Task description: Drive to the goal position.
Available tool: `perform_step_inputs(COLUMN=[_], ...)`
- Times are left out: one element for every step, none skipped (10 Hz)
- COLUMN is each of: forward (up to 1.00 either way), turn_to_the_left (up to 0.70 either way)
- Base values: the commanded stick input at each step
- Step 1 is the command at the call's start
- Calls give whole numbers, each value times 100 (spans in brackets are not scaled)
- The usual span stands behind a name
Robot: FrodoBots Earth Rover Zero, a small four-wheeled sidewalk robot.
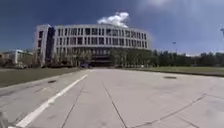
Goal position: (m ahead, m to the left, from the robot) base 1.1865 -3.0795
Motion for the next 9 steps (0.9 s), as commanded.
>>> perform_step_inputs(forward=[70, 70, 70, 70, 70, 70, 70, 70, 70], turn_to_the_left=[1, 1, 1, 1, 1, 1, 1, 1, 1])
